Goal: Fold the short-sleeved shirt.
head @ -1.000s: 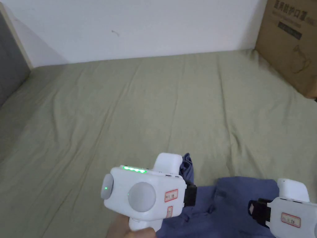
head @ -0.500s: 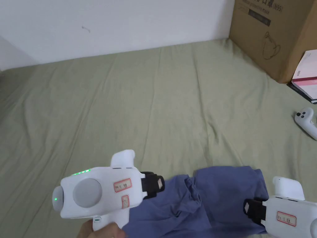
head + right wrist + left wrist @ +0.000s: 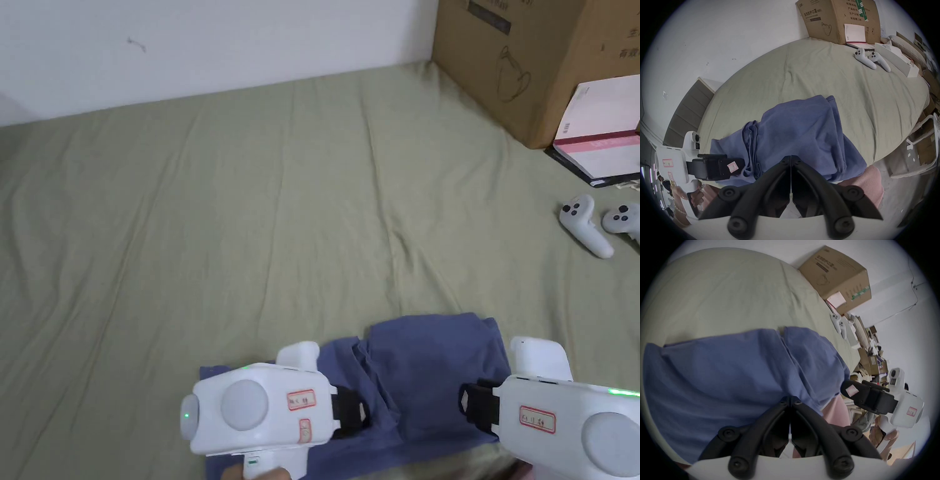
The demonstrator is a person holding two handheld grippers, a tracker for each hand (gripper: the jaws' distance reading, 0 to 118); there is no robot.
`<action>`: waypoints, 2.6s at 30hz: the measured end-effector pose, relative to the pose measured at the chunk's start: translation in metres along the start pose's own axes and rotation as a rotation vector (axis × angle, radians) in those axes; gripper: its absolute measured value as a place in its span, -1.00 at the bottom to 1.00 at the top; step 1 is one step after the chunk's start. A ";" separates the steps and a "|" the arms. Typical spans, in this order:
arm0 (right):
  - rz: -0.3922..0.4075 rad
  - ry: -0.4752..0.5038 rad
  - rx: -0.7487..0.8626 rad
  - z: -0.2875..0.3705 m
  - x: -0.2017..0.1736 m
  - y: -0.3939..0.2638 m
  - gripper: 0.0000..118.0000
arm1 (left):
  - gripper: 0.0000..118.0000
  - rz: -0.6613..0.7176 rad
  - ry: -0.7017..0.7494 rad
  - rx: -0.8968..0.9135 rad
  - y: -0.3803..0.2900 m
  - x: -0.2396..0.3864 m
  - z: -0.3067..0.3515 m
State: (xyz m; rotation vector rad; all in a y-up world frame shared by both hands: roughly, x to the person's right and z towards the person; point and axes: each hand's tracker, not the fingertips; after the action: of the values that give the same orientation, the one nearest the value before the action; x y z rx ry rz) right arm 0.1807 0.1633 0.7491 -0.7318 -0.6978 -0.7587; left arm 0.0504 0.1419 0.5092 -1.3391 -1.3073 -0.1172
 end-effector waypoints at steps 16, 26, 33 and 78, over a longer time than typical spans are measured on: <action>0.015 -0.007 -0.008 0.003 -0.011 0.005 -0.99 | -0.35 0.102 -0.135 0.191 0.003 -0.068 0.109; 0.114 0.040 -0.065 -0.016 -0.055 -0.001 -0.99 | 0.95 0.377 -0.146 0.215 -0.033 -0.186 0.136; 0.152 0.041 -0.079 -0.018 -0.069 -0.001 -0.99 | 0.85 0.525 -0.344 0.248 -0.029 -0.196 0.104; 0.114 -0.006 -0.052 -0.005 -0.041 0.006 -0.99 | -0.87 0.180 -0.065 0.321 0.035 -0.067 0.223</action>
State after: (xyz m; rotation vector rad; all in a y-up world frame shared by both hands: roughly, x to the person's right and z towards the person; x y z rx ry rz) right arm 0.1650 0.1763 0.7127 -0.8142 -0.6377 -0.6725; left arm -0.0842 0.2784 0.3728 -1.1842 -1.1947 0.2525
